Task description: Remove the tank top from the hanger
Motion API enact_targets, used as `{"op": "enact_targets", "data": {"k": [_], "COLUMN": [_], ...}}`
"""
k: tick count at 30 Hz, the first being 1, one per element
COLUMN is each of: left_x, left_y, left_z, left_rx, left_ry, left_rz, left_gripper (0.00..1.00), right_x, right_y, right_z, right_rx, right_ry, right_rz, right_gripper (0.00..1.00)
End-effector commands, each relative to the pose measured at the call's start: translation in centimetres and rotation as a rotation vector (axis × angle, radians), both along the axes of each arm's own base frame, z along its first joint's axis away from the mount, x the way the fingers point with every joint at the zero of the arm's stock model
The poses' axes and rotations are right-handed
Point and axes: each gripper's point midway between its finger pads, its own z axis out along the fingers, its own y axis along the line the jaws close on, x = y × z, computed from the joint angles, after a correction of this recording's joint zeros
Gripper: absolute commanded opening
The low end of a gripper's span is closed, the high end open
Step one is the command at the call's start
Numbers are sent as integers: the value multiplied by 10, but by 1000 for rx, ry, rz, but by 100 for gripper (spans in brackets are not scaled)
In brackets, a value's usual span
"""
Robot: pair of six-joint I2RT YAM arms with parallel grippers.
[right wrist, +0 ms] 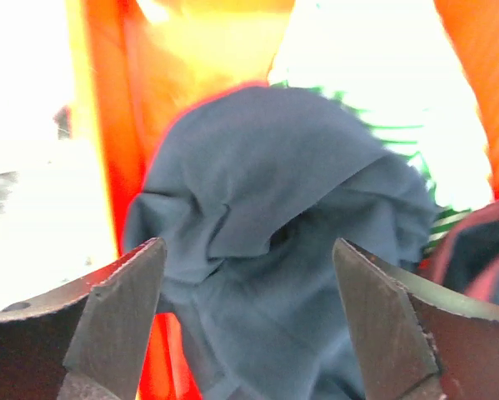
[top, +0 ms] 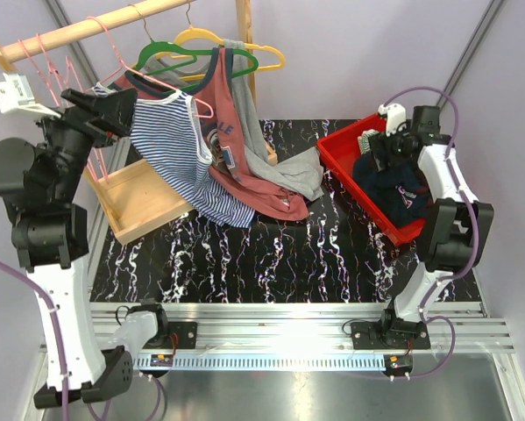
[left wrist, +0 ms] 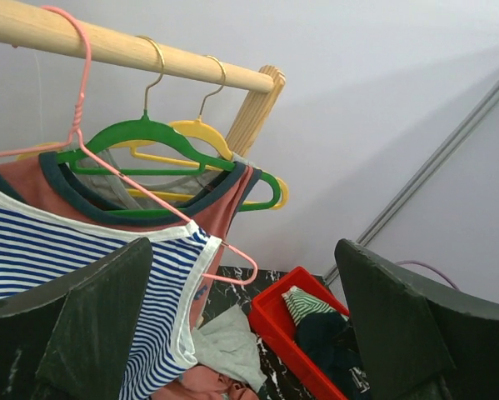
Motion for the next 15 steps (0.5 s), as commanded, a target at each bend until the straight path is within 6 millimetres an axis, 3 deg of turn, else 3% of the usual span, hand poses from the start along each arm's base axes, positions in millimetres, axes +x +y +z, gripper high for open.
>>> {"op": "enact_targets", "data": {"k": [1,7,15], "left_x": [16,46,113], "left_y": [6,3,-1], "left_z": [6,10,-28], "left_rx": [-107,-184,-226], "left_ry": [41,98,224], "left_rz": [19,35,85], "left_gripper": [91,80,65], "right_x": [-6,-31,-80], "right_y": [25,70,134], "right_z": [70,103,124], "right_rx": [76,260,476], "right_ry": [-132,-160,-116], "right_rz": [110,284,480], "right_gripper": [89,93,93]}}
